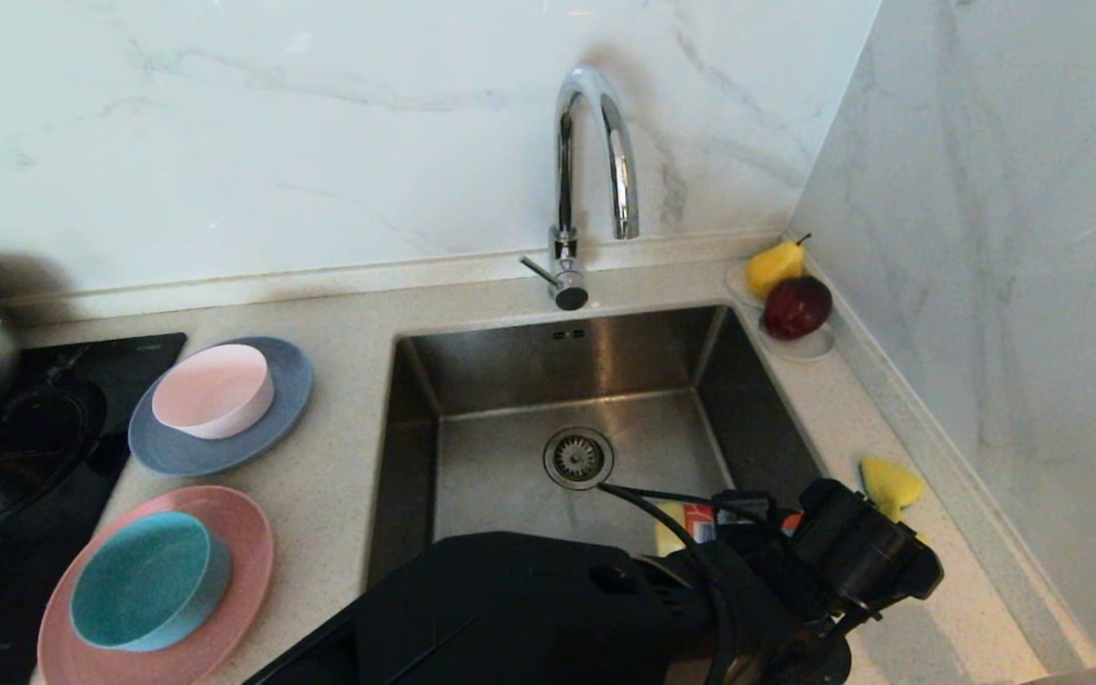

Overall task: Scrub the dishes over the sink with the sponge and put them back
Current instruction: Squeeze it onto the sponge

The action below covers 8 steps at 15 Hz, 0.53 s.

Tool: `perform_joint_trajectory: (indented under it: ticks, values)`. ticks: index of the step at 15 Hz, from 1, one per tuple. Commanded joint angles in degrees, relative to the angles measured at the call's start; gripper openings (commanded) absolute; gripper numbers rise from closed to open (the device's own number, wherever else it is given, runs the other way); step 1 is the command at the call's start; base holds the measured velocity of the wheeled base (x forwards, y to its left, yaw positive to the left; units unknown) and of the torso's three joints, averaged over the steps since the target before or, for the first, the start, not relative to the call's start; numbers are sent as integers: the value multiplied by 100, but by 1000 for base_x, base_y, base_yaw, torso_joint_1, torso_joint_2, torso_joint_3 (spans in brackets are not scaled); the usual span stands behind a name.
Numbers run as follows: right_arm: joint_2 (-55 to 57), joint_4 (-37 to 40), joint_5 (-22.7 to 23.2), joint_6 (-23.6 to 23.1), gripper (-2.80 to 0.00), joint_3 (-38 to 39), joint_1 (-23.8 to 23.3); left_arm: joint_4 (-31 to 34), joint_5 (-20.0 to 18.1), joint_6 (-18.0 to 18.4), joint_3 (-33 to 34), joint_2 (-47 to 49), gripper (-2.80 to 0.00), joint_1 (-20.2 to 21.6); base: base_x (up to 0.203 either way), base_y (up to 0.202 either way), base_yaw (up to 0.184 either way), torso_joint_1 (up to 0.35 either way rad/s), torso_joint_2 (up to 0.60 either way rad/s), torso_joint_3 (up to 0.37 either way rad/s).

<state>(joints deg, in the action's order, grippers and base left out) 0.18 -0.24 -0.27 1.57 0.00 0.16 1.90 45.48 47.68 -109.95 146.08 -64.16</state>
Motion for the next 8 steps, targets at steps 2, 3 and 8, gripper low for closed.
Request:
perform_joint_trajectory:
  ticks: [2, 3, 8]
  values:
    - [-1, -2, 0, 1, -280, 0, 2, 12, 48, 14, 0, 35, -280, 0, 0, 0, 0, 0, 0, 0]
    - [-1, -2, 0, 1, -280, 0, 2, 20, 66, 22, 0, 35, -280, -6, 0, 0, 0, 0, 0, 0]
    - [-1, -2, 0, 1, -280, 0, 2, -6, 75, 14, 8, 87, -280, -9, 0, 0, 0, 0, 0, 0]
